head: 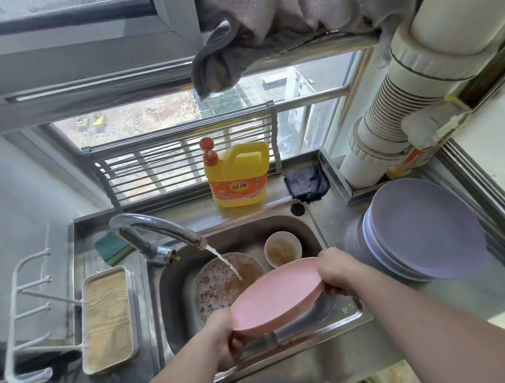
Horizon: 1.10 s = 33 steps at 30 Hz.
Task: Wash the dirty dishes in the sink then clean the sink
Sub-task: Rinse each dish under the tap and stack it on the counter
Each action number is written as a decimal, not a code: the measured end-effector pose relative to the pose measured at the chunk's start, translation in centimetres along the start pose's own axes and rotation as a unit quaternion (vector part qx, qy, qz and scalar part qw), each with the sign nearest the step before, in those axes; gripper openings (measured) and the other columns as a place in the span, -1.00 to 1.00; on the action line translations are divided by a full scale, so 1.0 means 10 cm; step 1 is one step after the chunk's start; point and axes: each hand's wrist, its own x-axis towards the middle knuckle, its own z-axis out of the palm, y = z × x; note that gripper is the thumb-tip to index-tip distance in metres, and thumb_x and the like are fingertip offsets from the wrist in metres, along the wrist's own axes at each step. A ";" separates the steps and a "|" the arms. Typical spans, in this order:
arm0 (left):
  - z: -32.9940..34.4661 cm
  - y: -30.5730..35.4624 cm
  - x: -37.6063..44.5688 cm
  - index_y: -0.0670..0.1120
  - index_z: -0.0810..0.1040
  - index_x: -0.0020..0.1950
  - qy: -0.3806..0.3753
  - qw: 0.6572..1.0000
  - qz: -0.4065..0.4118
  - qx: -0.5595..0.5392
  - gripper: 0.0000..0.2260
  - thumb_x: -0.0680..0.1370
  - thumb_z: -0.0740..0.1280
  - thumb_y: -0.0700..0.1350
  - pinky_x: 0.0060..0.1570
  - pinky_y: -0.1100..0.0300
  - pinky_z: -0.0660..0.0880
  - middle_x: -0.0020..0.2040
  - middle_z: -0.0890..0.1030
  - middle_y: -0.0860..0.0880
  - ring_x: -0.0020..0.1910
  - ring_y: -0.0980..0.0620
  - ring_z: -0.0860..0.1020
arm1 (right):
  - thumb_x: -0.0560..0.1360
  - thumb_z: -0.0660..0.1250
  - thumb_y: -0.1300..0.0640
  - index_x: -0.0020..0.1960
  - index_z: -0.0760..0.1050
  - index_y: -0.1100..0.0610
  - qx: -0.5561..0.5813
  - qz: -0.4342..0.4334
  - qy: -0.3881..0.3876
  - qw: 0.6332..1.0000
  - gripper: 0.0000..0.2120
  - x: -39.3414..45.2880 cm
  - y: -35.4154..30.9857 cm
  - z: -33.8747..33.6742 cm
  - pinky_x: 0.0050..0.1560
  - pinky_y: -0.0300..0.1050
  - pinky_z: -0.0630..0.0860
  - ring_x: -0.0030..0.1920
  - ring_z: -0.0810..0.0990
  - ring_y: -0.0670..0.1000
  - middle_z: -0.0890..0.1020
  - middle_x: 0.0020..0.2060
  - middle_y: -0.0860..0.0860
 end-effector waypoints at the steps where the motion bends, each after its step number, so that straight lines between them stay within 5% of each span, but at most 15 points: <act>1: -0.03 0.03 0.01 -0.15 0.65 -0.01 0.000 1.000 -0.016 0.023 -0.66 0.67 0.09 -0.11 -0.63 0.43 0.14 -0.22 0.71 -0.08 -0.44 0.09 0.57 | 0.41 0.02 0.35 -0.20 0.52 0.26 -0.006 -0.001 0.001 1.000 -0.71 0.02 0.00 0.01 -0.58 -0.31 0.24 -0.67 0.37 0.02 0.52 -0.53 0.16; 5: -0.12 0.04 -0.03 -0.18 0.63 -0.15 0.002 0.987 -0.051 0.153 -0.63 0.63 0.06 -0.16 -0.69 0.38 0.19 -0.42 0.60 -0.03 -0.66 0.13 0.36 | 0.40 0.02 0.37 -0.26 0.49 0.23 -0.002 -0.013 -0.008 1.000 -0.73 0.01 0.01 0.04 -0.55 -0.26 0.24 -0.60 0.42 0.06 0.47 -0.54 0.15; 10: -0.10 0.02 -0.06 -0.14 0.56 -0.30 0.005 0.982 -0.061 0.180 -0.63 0.57 0.06 -0.13 -0.65 0.42 0.12 -0.48 0.39 0.00 -0.61 0.16 0.18 | 0.47 0.05 0.31 -0.23 0.48 0.23 0.016 -0.024 -0.001 1.000 -0.75 -0.02 0.07 0.03 -0.59 -0.32 0.22 -0.71 0.38 0.00 0.50 -0.62 0.09; 14: -0.11 0.00 -0.17 -0.14 0.56 -0.39 0.018 0.976 -0.045 0.214 -0.59 0.57 0.07 -0.14 -0.63 0.40 0.09 -0.49 0.40 0.00 -0.60 0.15 0.16 | 0.48 0.03 0.29 -0.21 0.46 0.24 0.042 -0.020 -0.025 0.999 -0.76 0.00 0.10 -0.04 -0.53 -0.27 0.20 -0.66 0.33 0.02 0.50 -0.57 0.16; 18: 0.00 -0.04 -0.25 -0.15 0.54 -0.26 0.069 0.963 0.018 0.262 -0.64 0.62 0.05 -0.12 -0.54 0.37 0.09 -0.47 0.44 -0.02 -0.56 0.12 0.24 | 0.51 0.02 0.28 -0.14 0.48 0.20 0.034 -0.046 -0.038 0.998 -0.74 0.00 0.19 -0.13 -0.53 -0.26 0.22 -0.61 0.36 0.02 0.52 -0.51 0.16; 21: 0.23 -0.07 -0.28 -0.21 0.58 -0.16 0.109 0.940 0.115 0.302 -0.66 0.63 0.08 -0.16 -0.53 0.35 0.15 -0.48 0.48 -0.07 -0.63 0.06 0.32 | 0.55 0.06 0.20 0.00 0.53 0.09 0.004 -0.118 -0.010 0.993 -0.74 -0.02 0.24 -0.35 -0.31 -0.11 0.46 -0.27 0.59 0.13 0.62 -0.18 0.14; 24: 0.56 -0.08 -0.27 -0.15 0.60 -0.10 0.169 0.894 0.306 0.279 -0.65 0.69 0.12 -0.03 -0.43 0.19 0.33 -0.37 0.60 -0.10 -0.47 -0.06 0.50 | 0.67 0.04 0.03 0.43 0.39 -0.08 -0.134 -0.210 0.079 0.965 -0.64 -0.09 0.41 -0.74 0.13 0.09 0.52 0.18 0.60 0.25 0.64 0.19 0.17; 27: 1.03 -0.03 -0.36 -0.02 0.54 -0.11 0.222 0.842 0.444 0.213 -0.65 0.73 0.12 0.10 -0.13 0.02 0.38 -0.15 0.63 -0.01 -0.14 -0.06 0.56 | 0.73 0.03 -0.01 0.69 0.05 -0.16 -0.159 -0.285 0.161 0.932 -0.47 -0.13 0.75 -1.19 0.06 0.15 0.52 0.12 0.64 0.33 0.67 0.15 0.26; 30: 1.63 0.07 -0.49 0.00 0.49 -0.11 0.197 0.809 0.519 0.190 -0.70 0.73 0.13 0.08 -0.16 0.04 0.38 -0.16 0.63 0.03 -0.13 -0.01 0.57 | 0.75 -0.01 -0.09 0.70 -0.02 -0.20 -0.130 -0.244 0.205 0.939 -0.47 -0.10 1.18 -1.67 -0.11 -0.01 0.42 -0.16 0.61 0.08 0.61 -0.08 0.03; 33: 2.24 0.19 -0.61 0.08 0.50 0.07 0.159 0.788 0.549 0.231 -0.81 0.74 0.14 0.07 -0.11 0.11 0.43 -0.10 0.65 0.08 -0.09 0.12 0.60 | 0.73 0.00 -0.03 0.66 -0.18 -0.29 -0.139 -0.201 0.223 0.944 -0.41 0.00 1.62 -2.12 -0.12 0.04 0.50 -0.10 0.62 0.15 0.55 -0.09 0.01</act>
